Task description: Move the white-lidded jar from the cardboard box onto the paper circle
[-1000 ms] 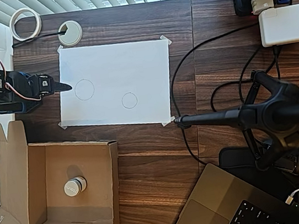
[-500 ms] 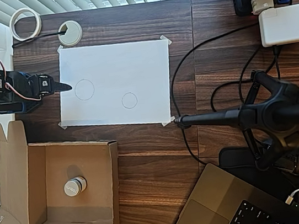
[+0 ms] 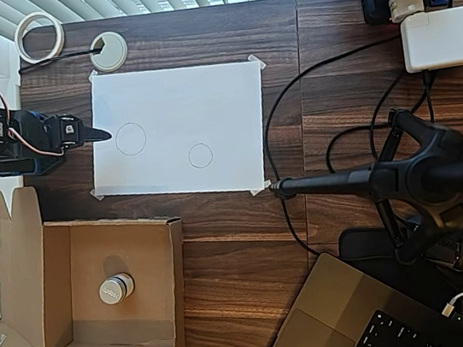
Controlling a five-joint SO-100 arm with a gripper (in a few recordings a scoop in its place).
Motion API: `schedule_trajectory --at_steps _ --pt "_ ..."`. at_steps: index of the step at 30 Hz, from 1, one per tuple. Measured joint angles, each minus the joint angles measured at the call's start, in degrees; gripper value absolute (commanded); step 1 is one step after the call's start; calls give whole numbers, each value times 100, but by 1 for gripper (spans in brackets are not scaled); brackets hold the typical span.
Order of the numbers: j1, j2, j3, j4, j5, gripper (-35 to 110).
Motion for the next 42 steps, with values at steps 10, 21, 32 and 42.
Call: schedule_trajectory --at_steps 10,21,32,42 --pt "0 0 0 0 0 0" --pt "-281 0 0 -18 -299 23" --pt "158 -1090 -545 -747 -791 41" --pt "879 -4412 -4342 -325 -1652 47"
